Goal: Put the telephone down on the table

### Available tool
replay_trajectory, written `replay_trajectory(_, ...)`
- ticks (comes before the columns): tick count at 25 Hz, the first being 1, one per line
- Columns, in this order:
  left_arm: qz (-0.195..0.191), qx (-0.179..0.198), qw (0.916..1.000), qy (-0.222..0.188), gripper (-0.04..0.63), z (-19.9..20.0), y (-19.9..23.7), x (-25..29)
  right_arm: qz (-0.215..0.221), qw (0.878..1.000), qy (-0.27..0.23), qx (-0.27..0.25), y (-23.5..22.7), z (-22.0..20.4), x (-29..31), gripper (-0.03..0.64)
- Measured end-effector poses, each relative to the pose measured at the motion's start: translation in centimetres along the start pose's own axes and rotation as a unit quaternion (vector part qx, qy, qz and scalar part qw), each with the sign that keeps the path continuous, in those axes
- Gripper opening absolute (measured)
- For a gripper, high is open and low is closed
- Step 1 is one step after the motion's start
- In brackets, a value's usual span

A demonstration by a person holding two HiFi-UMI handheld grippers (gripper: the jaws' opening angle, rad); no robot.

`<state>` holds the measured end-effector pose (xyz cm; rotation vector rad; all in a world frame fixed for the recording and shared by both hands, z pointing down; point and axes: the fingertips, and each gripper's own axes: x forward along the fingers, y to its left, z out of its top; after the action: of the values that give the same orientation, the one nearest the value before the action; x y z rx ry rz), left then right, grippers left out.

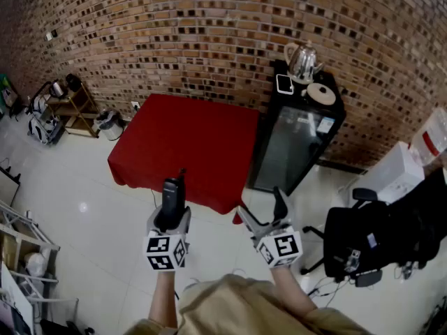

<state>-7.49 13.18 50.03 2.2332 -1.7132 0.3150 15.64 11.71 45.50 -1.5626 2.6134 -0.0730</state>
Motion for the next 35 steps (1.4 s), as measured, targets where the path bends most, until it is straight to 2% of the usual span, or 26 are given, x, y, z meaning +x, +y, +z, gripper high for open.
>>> replay_trajectory(4, 0.004, -0.005, 1.0, 0.005, 0.281, 0.2, -1.0, 1.8, -0.001, 0.999, 0.023, -0.047, -2.3, -0.7, 0.1, 0.475)
replay_trajectory(7, 0.006, 0.004, 1.0, 0.005, 0.282, 0.9, -0.3, 3.2, 0.002, 0.999, 0.027, -0.036, -2.9, -1.7, 2.2, 0.474)
replay_trajectory(11, 0.003, -0.001, 0.9999, 0.011, 0.282, 0.7, 2.0, 6.1, 0.009, 0.999, 0.034, -0.019, -2.5, -3.5, 5.8, 0.474)
replay_trajectory(15, -0.026, 0.001, 0.9995, 0.019, 0.281, 1.0, 4.5, 11.9, -0.011, 0.998, 0.04, -0.041, -3.3, -5.2, 11.2, 0.474)
replay_trajectory(18, -0.057, 0.008, 0.9978, 0.032, 0.282, 1.9, 6.6, 16.6, -0.03, 0.999, 0.03, -0.019, -4.1, -5.5, 16.5, 0.473)
replay_trajectory(21, -0.086, 0.002, 0.9946, 0.058, 0.282, 2.3, 8.5, 20.5, -0.052, 0.998, 0.03, 0.006, -4.7, -5.7, 21.5, 0.472)
replay_trajectory(25, -0.107, -0.005, 0.9902, 0.09, 0.281, 2.4, 12.2, 24.7, -0.068, 0.997, 0.034, 0.012, -4.5, -6.0, 28.0, 0.472)
replay_trajectory(29, -0.103, -0.005, 0.9872, 0.122, 0.282, 1.1, 16.7, 27.7, -0.06, 0.997, 0.049, 0.005, -2.1, -7.1, 32.1, 0.472)
replay_trajectory(32, -0.08, -0.005, 0.9849, 0.153, 0.282, -0.9, 20.3, 30.6, -0.051, 0.996, 0.071, 0.004, -1.0, -8.5, 33.9, 0.472)
replay_trajectory(35, -0.077, -0.014, 0.9789, 0.189, 0.282, -3.2, 21.8, 33.2, -0.053, 0.994, 0.094, 0.014, -0.9, -9.6, 34.4, 0.472)
